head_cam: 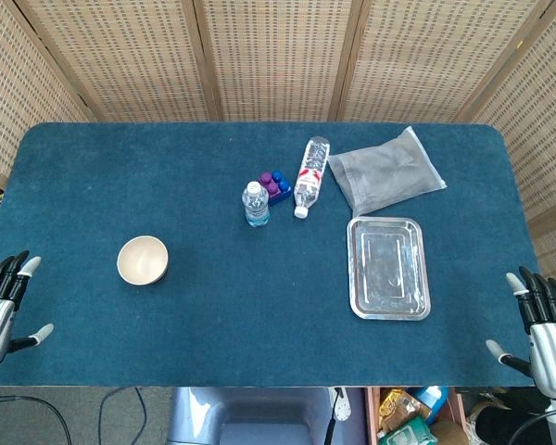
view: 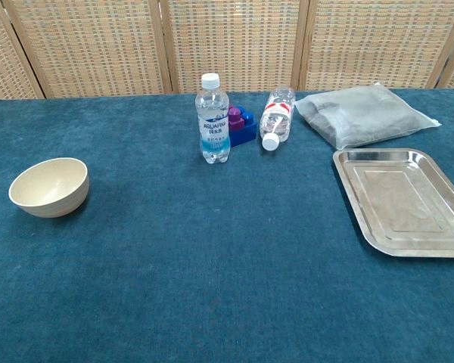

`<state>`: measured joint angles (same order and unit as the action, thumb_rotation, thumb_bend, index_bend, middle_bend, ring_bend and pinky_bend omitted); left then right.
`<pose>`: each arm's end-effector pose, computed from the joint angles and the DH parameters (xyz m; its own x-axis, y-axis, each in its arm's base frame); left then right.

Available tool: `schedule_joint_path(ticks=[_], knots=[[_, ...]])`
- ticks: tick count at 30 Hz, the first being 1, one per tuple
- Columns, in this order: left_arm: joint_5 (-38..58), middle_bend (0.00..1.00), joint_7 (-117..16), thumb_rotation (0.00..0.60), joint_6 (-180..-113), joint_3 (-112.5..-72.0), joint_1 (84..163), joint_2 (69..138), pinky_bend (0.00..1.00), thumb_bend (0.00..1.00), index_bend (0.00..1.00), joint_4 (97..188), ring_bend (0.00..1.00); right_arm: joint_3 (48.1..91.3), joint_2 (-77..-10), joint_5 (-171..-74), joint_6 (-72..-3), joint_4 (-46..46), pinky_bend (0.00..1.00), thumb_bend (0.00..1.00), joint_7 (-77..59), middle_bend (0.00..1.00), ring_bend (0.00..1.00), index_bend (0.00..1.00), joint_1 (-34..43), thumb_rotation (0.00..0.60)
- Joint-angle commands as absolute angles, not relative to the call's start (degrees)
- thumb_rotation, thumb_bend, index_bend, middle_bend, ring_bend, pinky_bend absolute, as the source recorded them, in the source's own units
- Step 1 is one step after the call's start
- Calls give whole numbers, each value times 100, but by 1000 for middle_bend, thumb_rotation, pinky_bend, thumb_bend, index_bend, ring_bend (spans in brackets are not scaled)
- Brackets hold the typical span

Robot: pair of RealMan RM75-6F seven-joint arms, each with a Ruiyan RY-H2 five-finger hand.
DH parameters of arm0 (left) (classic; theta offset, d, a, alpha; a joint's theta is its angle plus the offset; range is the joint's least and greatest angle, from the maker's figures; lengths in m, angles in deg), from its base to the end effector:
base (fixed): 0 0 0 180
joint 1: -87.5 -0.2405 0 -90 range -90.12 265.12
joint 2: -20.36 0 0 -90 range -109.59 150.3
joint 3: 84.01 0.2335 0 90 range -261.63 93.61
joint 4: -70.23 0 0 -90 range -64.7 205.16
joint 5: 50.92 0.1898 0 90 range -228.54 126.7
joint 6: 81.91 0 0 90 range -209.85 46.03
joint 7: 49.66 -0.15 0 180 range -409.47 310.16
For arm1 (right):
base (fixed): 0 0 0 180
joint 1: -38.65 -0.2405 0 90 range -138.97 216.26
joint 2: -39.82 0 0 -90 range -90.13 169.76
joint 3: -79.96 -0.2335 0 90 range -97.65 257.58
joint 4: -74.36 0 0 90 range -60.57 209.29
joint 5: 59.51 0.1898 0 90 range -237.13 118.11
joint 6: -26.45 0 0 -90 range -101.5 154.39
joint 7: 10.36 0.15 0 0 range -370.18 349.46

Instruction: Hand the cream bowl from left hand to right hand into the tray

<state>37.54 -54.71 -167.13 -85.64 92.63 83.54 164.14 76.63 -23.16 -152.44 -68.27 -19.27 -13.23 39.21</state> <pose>-0.2739 0.1803 0.1649 0.4696 0.0150 0.8828 0.8817 -0.0591 -0.4680 -0.2689 -0.1567 0.1887 0.4356 0.1381 0.8895 -0.8950 -0.0389 0.4443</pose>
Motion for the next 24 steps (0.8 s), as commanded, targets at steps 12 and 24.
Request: schedule_joint_path(ticks=[12,24], knots=[[3780,0,-5282,600,-16270,-8690,9696,8746,0,0,0,15815,0,7637,-2278,-15174,-6752,-1951,0,0,-1252,0,0,0,3889,600],[3731,0,-4666,600,-14542,-8736,10916,9994,0,137,255,14159,0,7570,-2239,-14981,-6619,-1936,0,0,-1111,0,0,0,3842,600]])
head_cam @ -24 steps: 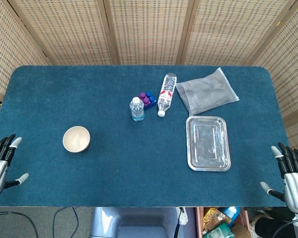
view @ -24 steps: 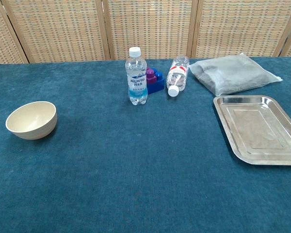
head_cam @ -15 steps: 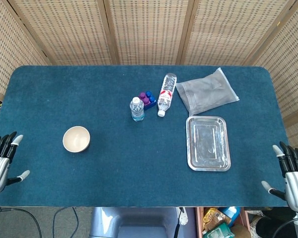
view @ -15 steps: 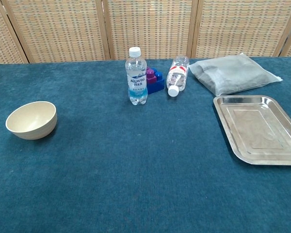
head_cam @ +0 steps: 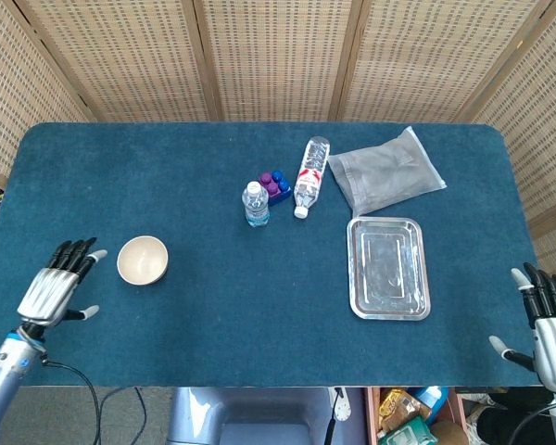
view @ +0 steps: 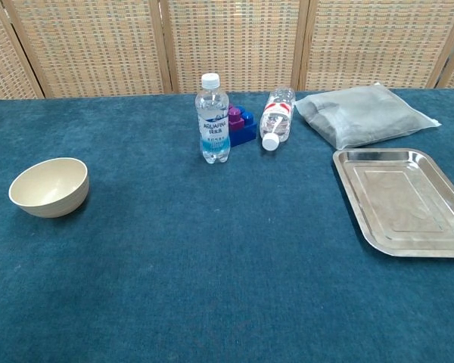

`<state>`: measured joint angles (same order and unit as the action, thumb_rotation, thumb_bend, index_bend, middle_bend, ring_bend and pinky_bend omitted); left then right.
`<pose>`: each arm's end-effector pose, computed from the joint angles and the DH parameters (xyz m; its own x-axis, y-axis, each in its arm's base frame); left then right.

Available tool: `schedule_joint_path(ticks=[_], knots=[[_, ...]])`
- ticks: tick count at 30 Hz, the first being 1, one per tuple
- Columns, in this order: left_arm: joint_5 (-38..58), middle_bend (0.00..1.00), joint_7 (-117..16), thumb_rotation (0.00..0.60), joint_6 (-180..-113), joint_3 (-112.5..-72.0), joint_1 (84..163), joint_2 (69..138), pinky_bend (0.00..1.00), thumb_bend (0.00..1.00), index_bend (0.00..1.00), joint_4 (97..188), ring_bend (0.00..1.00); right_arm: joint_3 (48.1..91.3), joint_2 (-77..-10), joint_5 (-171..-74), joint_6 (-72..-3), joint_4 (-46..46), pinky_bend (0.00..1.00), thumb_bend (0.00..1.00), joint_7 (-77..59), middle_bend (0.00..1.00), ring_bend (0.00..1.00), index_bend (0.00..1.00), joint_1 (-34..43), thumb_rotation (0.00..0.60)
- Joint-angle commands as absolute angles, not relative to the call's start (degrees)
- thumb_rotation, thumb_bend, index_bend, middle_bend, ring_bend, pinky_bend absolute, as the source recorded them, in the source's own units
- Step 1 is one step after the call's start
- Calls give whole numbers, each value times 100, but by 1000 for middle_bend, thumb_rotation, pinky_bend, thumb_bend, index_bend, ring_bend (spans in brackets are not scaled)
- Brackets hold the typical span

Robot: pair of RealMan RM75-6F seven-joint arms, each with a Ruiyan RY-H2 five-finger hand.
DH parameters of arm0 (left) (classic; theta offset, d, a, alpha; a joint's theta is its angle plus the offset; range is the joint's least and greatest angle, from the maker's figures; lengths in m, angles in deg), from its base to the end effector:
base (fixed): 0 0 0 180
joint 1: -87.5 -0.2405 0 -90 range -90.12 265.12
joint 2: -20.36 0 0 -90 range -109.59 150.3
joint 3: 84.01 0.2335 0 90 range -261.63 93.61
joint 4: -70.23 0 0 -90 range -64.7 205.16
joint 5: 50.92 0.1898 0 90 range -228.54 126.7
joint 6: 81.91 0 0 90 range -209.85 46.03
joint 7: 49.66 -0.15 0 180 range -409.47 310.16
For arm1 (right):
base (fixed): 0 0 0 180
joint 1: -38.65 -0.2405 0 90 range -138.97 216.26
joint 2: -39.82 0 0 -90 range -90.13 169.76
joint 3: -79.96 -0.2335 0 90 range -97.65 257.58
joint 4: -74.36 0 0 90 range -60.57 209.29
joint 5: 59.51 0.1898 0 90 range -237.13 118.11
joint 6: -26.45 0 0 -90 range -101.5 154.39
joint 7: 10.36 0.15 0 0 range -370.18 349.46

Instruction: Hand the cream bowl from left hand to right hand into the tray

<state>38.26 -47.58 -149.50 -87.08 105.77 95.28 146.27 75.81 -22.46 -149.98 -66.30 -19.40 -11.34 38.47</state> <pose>-0.2802 0.2518 0.0938 0.4998 0.1839 0.8464 0.8576 -0.2418 -0.4539 -0.2740 -0.1635 0.1918 0.4176 0.1215 0.9005 -0.9064 -0.0137 0.4222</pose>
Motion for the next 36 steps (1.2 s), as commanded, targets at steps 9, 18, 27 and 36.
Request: schedule_joint_path(ticks=[9,18,27,36], knots=[[3480,0,-4901,600,-14481,-8873,11156,10746,0,229,387,13486,0,7518,-2212,-14800,-6474,-1872,0,0,-954,0,0,0,3794,600],[3289,0,-5134,600,-14279,-8887,11320,10951,0,349,532,13334,0,7516,-2192,-14753,-6407,-1859,0,0,-877,0,0,0,3771,600],[3470,0,-4969,600,-14610,-8813,11319,10744,0,409,641,13674,0,7522,-2162,-14758,-6414,-1873,0,0,-808,0,0,0,3775,600],[4217,0,-5150,600,-14949,-8686,11601,10222,0,412,641,14841,0,7521,-2186,-14724,-6366,-1876,0,0,-869,0,0,0,3755,600]])
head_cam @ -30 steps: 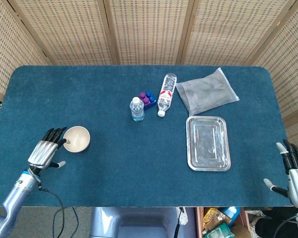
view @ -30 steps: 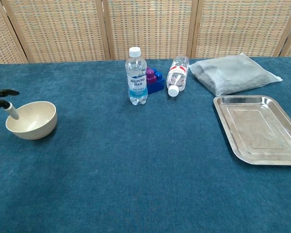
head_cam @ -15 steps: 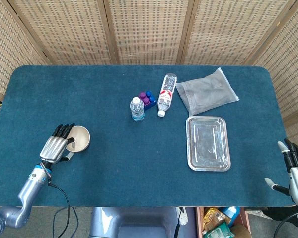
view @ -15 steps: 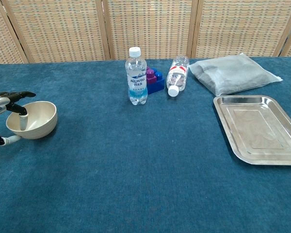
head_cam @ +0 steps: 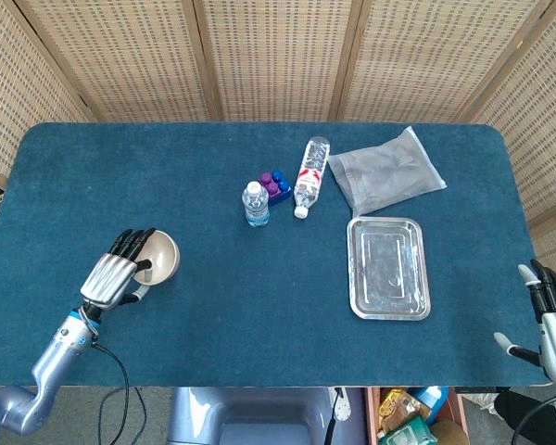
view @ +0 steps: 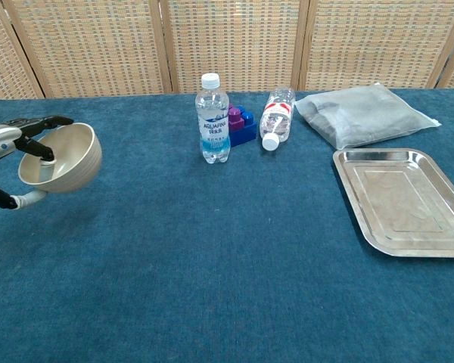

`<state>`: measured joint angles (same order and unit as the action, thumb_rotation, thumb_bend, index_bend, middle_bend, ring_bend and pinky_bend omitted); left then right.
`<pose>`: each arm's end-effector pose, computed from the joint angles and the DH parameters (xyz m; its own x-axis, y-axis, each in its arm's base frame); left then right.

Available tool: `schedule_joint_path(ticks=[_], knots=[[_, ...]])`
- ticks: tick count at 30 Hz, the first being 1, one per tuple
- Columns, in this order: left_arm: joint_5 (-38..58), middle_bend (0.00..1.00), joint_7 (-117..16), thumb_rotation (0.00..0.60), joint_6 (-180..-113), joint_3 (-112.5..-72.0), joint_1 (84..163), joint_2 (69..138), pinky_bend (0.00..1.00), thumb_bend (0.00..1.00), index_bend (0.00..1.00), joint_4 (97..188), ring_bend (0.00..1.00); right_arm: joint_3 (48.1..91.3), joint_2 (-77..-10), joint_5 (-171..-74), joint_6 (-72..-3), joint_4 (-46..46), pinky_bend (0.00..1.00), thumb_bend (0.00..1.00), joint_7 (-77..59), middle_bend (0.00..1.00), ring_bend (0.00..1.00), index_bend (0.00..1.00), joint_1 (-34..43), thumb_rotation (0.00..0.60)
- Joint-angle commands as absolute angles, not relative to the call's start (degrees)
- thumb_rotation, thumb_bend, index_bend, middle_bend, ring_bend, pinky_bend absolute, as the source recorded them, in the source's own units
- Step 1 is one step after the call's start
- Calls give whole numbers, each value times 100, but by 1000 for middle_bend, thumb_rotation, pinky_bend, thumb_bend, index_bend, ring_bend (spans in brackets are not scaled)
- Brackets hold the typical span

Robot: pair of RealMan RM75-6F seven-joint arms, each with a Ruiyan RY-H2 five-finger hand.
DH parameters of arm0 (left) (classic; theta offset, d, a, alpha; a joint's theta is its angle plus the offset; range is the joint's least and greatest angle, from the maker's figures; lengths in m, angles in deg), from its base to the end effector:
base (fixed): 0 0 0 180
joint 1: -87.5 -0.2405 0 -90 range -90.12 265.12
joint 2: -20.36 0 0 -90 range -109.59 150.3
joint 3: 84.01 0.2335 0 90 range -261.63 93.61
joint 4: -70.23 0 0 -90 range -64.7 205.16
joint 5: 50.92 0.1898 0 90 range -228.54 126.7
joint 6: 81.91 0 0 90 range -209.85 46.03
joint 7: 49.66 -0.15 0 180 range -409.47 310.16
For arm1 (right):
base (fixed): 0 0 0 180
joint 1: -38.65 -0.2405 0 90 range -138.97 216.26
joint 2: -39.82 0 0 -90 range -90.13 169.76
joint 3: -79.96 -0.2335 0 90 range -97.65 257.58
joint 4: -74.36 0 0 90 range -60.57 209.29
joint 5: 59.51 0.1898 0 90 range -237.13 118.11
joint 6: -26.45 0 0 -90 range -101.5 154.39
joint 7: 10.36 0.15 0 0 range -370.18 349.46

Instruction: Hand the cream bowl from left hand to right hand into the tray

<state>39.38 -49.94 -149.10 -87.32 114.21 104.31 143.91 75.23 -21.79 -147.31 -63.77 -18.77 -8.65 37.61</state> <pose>-0.2221 0.2817 0.0439 0.4721 0.1386 0.8706 0.8287 -0.4065 -0.3847 -0.2821 -0.1701 0.1943 0.3962 0.0943 0.9133 -0.9178 0.0145 0.3967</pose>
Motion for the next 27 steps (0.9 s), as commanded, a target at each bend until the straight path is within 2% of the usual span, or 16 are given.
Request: schedule_joint_path(ticks=[1,2,5,13,19,27], knots=[[4320,0,-5238,600,-14895,-8680,11697,10193,0,412,641,14974,0,7517,-2195,-14713,-6352,-1873,0,0,-872,0,0,0,3747,600],[4647,0,-5489,600,-14743,-8674,11976,10196,0,412,641,15165,0,7501,-2215,-14677,-6325,-1850,0,0,-890,0,0,0,3731,600],[4751,0,-5905,600,-14286,-8806,12415,10275,0,412,641,15463,0,7459,-2261,-14558,-6247,-1812,0,0,-958,0,0,0,3697,600],[4168,0,-7008,600,-13015,-9320,13356,10804,0,413,641,15737,0,7314,-2322,-14203,-6017,-1716,0,0,-1000,0,0,0,3591,600],[3270,0,-7281,600,-12161,-9572,13959,11671,0,413,641,15217,0,7202,-2344,-13868,-5853,-1544,0,0,-938,0,0,0,3557,600],[3028,0,-7264,600,-12018,-9490,14302,12322,0,413,641,14412,0,7160,-2337,-13725,-5777,-1432,0,0,-820,0,0,0,3556,600]])
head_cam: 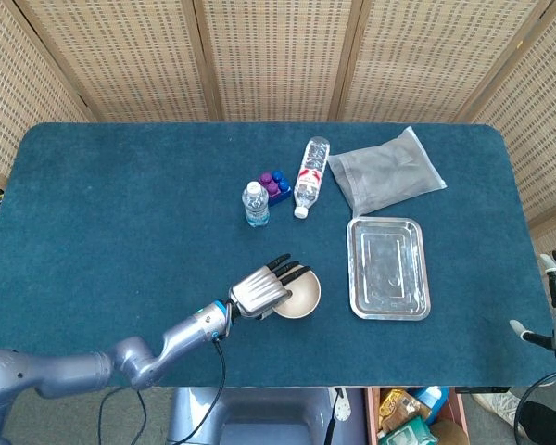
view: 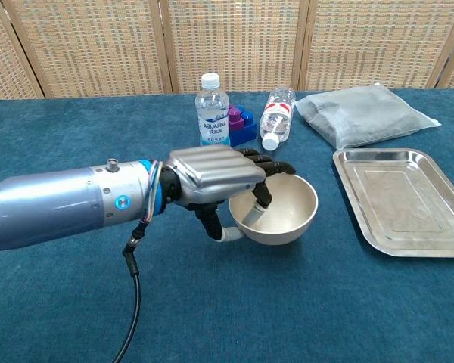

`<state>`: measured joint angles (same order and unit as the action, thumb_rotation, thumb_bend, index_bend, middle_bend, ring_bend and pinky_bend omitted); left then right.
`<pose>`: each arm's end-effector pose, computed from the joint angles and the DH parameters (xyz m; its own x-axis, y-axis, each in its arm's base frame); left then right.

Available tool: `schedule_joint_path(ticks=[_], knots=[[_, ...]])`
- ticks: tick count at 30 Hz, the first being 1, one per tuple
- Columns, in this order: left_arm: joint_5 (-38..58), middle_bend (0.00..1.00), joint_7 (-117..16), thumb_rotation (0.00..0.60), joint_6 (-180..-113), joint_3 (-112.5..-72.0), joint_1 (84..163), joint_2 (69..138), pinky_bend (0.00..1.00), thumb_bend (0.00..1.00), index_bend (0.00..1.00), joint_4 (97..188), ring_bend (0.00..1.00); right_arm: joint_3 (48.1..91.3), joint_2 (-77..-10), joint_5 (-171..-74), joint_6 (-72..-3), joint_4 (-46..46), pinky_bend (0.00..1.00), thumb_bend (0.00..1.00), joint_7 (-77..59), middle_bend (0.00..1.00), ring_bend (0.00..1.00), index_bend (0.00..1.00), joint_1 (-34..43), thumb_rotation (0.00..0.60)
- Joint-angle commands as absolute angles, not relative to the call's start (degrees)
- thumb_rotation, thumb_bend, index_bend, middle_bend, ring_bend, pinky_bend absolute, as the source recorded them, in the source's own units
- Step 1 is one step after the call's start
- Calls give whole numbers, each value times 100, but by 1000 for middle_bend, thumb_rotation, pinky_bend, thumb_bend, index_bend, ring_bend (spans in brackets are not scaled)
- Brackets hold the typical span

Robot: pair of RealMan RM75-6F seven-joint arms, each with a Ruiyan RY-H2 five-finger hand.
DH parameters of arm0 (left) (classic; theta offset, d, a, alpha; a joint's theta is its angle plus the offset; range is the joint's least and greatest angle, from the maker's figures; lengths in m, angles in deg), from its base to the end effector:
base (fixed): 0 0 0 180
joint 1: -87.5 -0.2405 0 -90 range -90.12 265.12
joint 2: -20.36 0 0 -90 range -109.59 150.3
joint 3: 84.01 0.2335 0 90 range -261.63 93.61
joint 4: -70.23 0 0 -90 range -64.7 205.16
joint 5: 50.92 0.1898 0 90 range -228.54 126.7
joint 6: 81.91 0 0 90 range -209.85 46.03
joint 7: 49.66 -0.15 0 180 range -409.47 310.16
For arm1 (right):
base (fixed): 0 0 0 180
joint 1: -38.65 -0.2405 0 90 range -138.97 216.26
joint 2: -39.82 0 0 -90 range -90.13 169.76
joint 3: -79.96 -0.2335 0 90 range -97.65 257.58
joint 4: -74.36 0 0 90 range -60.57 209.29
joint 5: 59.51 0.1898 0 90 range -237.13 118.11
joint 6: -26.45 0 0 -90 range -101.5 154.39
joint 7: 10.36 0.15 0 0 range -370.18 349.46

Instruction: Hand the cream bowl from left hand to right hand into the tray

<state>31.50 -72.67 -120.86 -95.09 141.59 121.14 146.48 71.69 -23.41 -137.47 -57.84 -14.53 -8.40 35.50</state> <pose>-0.0335 0.2993 -0.0855 0.7025 0.1420 0.6973 0.4827 -0.8152 -0.3202 -0.3113 -0.1912 0.1999 0.4147 0.0769 0.9067 -0.9030 0.1580 0.3996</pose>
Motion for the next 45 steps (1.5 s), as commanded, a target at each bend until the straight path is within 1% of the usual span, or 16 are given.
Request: schedule_joint_path(ticks=[1,2,6,7,8,12,18,22,25,28,29,33,37,39,40,45], knots=[[3013,0,-7268,600,-12025,-9478,14320,12352,0,408,627,14370,0,7158,-2335,-13718,-5773,-1424,0,0,-809,0,0,0,3557,600],[3000,0,-7278,600,-12025,-9467,14330,12365,0,380,591,14349,0,7156,-2334,-13711,-5771,-1417,0,0,-800,0,0,0,3559,600],[2893,0,-7340,600,-12011,-9438,14365,12326,0,43,85,14408,0,7150,-2321,-13695,-5779,-1390,0,0,-753,0,0,0,3573,600],[2884,0,-7346,600,-12030,-9440,14367,12302,0,5,19,14443,0,7151,-2320,-13697,-5783,-1388,0,0,-750,0,0,0,3575,600],[2881,0,-7350,600,-12072,-9443,14365,12258,0,0,0,14509,0,7152,-2319,-13700,-5791,-1388,0,0,-745,0,0,0,3580,600],[2983,0,-7350,600,-12378,-9484,14302,11941,0,0,0,14876,0,7180,-2318,-13757,-5824,-1415,0,0,-770,0,0,0,3593,600],[3180,0,-7445,600,-13339,-9483,13685,10287,0,0,0,16222,0,7337,-2379,-14041,-5820,-1521,0,0,-986,0,0,0,3555,600],[3119,0,-7533,600,-13709,-9422,13350,9623,0,0,0,16662,0,7407,-2425,-14213,-5786,-1515,0,0,-1076,0,0,0,3497,600],[2876,0,-7608,600,-14338,-9298,12744,8917,0,0,0,17078,0,7498,-2482,-14531,-5717,-1491,0,0,-1235,0,0,0,3362,600],[2746,0,-7470,600,-14888,-9190,12253,8541,0,0,0,17313,0,7596,-2505,-14907,-5624,-1480,0,0,-1218,0,0,0,3199,600],[2504,0,-7248,600,-15298,-9149,11869,8402,0,0,0,17328,0,7697,-2489,-15321,-5478,-1499,0,0,-1158,0,0,0,2992,600],[2351,0,-7018,600,-15855,-9012,11338,8339,0,0,0,17224,0,7857,-2411,-16018,-5114,-1549,0,0,-646,0,0,9,2499,600],[2176,0,-6854,600,-16087,-8975,11061,8397,0,0,0,17180,0,7966,-2424,-16593,-4637,-1618,0,0,-387,0,0,68,1943,600],[2225,0,-6678,600,-16137,-8946,10972,8424,0,0,0,17130,0,8013,-2491,-16845,-4351,-1661,0,0,-382,0,0,96,1645,600],[2309,0,-6523,600,-16207,-8906,10891,8461,0,0,0,17073,0,8040,-2641,-17123,-3964,-1714,0,0,-480,0,0,114,1294,600],[2527,0,-6252,600,-16271,-8869,10786,8517,0,0,0,16903,0,7965,-2987,-17141,-3234,-1802,0,0,-752,0,0,151,722,600]])
